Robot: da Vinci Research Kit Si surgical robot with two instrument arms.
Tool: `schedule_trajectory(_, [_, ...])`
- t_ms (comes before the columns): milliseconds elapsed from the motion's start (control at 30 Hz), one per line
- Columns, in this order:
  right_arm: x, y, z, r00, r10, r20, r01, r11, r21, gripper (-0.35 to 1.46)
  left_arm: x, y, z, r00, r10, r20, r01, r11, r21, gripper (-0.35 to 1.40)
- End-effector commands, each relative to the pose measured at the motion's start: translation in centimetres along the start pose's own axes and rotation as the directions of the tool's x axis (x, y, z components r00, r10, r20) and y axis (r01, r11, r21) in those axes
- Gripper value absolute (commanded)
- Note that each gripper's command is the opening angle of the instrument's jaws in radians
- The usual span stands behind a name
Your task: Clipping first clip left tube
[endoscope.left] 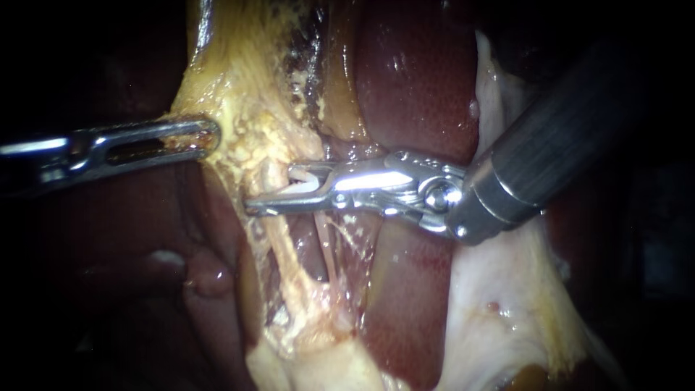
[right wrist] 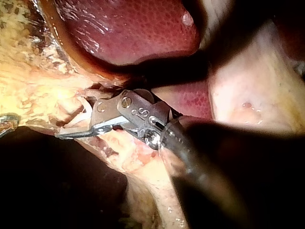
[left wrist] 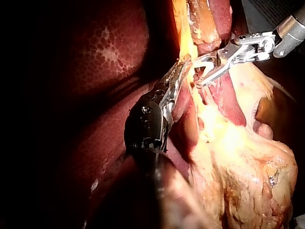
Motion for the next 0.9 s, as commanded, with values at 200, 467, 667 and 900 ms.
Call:
schedule_trajectory(200, [-0.02, 0.00, -0.01, 1.000, -0.001, 0.000, 0.001, 1.000, 0.001, 0.55, 0.00, 0.00, 0.00, 1.0000, 0.000, 0.000, 0.000, 1.000, 0.000, -0.35])
schedule_trajectory(467, [-0.05, -0.01, -0.05, 1.000, -0.003, 0.001, 0.003, 1.000, 0.003, 0.56, -0.02, 0.14, -0.01, 1.0000, 0.001, -0.003, -0.001, 1.000, 0.005, -0.35])
schedule_trajectory(667, [-0.06, -0.06, -0.12, 1.000, -0.004, 0.004, 0.004, 1.000, 0.009, 0.58, -0.08, 0.28, -0.08, 1.0000, -0.001, -0.002, 0.001, 1.000, -0.001, -0.35])
schedule_trajectory(900, [-0.12, -0.27, -0.34, 0.999, -0.007, 0.044, 0.002, 0.993, 0.117, 0.60, -0.10, 0.28, -0.10, 1.0000, -0.002, -0.001, 0.002, 1.000, -0.005, -0.35])
